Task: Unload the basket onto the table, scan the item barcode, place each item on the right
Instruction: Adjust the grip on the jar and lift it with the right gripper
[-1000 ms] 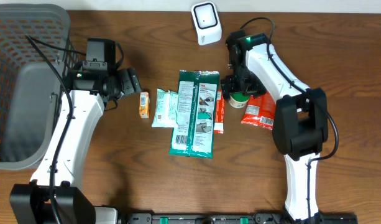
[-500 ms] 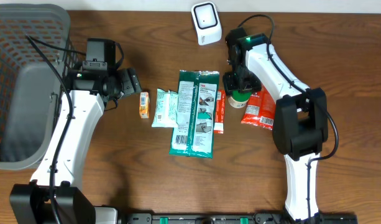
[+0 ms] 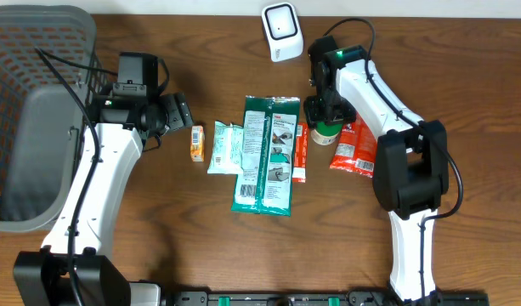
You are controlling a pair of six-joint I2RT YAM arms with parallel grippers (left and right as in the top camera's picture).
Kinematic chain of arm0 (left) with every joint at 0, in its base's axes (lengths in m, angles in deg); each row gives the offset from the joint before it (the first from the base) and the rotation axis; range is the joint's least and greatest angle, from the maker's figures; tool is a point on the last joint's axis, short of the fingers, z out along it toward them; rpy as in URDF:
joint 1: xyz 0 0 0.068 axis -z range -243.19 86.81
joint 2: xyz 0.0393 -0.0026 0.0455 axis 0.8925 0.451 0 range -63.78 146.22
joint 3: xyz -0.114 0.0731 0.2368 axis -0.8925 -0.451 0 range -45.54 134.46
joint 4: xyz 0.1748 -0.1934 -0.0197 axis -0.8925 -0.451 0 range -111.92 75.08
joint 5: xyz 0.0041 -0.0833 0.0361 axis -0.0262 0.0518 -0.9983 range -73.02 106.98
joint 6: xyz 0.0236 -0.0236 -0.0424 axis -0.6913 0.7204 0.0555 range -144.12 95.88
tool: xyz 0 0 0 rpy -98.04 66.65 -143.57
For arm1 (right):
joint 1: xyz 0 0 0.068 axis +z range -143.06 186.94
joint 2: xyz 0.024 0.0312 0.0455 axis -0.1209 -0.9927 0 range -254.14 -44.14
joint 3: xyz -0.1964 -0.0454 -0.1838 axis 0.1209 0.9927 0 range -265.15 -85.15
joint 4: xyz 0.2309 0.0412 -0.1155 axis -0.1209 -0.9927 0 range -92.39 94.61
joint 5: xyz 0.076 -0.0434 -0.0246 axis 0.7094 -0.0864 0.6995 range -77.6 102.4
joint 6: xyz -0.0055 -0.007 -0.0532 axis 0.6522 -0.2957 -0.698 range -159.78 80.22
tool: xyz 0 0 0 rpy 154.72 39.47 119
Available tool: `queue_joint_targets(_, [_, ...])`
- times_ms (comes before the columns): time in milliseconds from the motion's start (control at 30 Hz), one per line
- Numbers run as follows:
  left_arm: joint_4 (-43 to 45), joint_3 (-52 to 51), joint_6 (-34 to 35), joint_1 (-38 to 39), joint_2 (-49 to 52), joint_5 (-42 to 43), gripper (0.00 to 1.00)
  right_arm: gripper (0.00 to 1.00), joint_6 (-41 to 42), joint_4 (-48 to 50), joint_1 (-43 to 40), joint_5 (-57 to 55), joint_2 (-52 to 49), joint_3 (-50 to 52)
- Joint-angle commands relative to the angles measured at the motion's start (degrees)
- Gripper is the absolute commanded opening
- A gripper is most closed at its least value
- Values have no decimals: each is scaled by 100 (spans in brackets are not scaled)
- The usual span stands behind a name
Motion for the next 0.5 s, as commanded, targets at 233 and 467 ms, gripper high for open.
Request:
queue_joint_targets(233, [-13,111,9,-20,-17,-31,88,80,-195,-216,28,129,210,-195])
queue_joint_targets(467, [-13,109,9,-20,-17,-31,88,79,-190,-144,28,101,197,46])
